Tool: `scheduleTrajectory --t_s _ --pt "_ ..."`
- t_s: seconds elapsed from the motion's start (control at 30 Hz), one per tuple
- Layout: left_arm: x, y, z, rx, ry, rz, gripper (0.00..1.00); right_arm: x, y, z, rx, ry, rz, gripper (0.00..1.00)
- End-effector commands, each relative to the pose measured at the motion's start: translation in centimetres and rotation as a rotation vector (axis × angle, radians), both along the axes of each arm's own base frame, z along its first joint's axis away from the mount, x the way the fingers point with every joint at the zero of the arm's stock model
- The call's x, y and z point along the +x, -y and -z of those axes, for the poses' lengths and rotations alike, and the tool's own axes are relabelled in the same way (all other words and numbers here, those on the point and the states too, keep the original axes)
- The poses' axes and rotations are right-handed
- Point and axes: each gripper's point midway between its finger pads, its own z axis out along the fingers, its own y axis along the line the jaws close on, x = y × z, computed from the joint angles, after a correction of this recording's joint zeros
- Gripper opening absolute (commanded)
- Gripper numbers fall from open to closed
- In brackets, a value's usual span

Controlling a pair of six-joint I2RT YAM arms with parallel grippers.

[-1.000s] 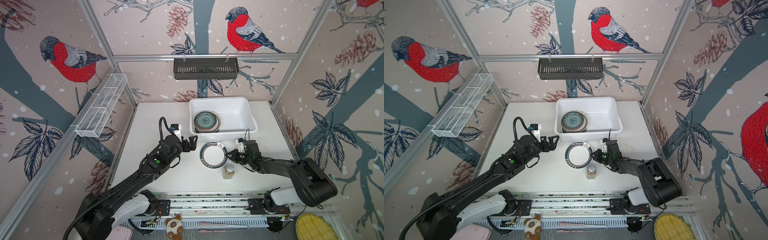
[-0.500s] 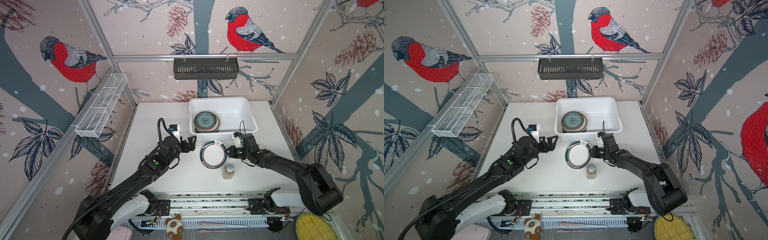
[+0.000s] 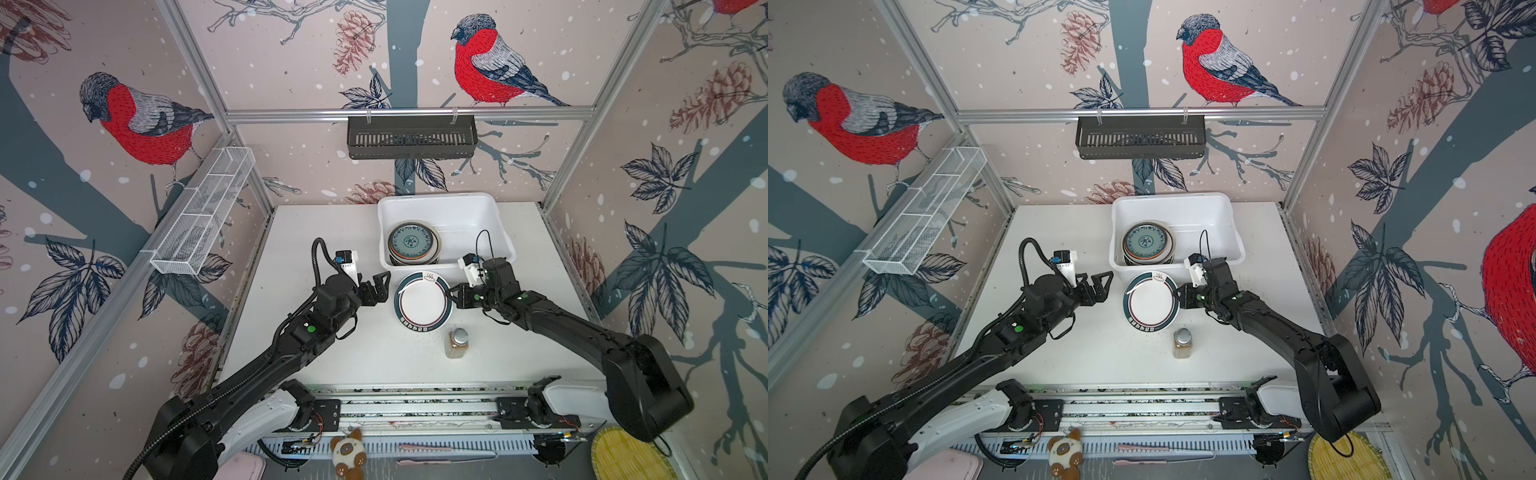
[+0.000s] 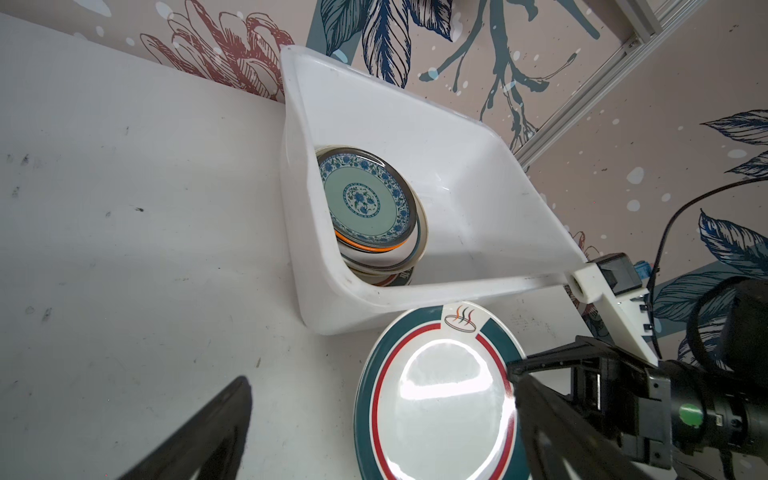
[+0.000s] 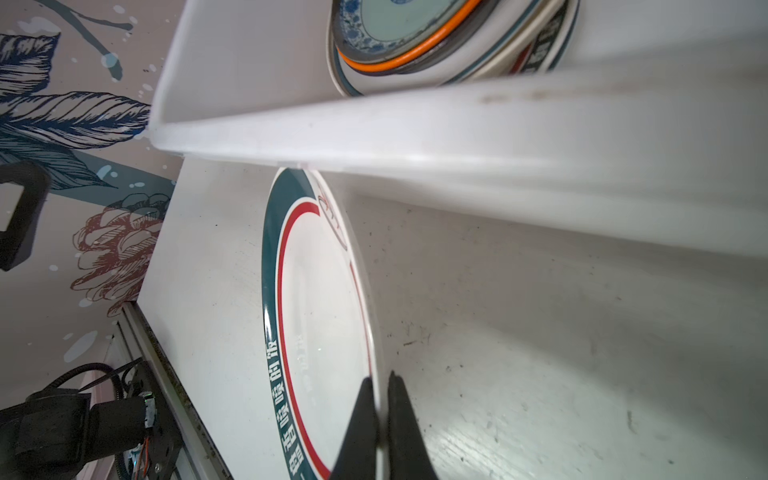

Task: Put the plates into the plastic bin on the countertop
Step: 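Carry the green-rimmed white plate with the right gripper into the bin, then lower the green-rimmed plate onto the stack and open the right gripper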

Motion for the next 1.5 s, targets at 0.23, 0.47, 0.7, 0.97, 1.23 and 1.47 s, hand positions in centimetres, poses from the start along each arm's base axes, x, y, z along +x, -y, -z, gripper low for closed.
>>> scheduleTrajectory --t_s 0.23,0.47,0.7,0.97,1.23,1.47 --pt "-0.6 -0.5 -2.7 -0.073 0.078 -0.003 0.98 2.1 -2.0 -7.6 0.105 0.158 -0.052 0.0" --pt "-0.9 -1.3 -3.4 -0.06 0.102 -0.027 0.98 4.8 -2.8 -10.1 0.153 0.158 -0.027 0.0" --pt "-1.1 -2.1 -4.0 -0.063 0.127 -0.051 0.98 11.0 -2.2 -11.5 0.212 0.143 0.111 0.0" --pt "-1.2 -2.7 -4.3 -0.032 0.143 -0.069 0.98 17.3 -2.7 -10.6 0.214 0.12 0.218 0.0" --pt "-1.0 -3.1 -4.5 -0.009 0.151 -0.092 0.98 21.5 -2.2 -7.1 0.127 0.077 0.319 0.0" --pt "-0.5 -3.5 -4.1 0.019 0.147 -0.124 0.98 21.8 -2.2 -4.3 0.027 0.042 0.352 0.0"
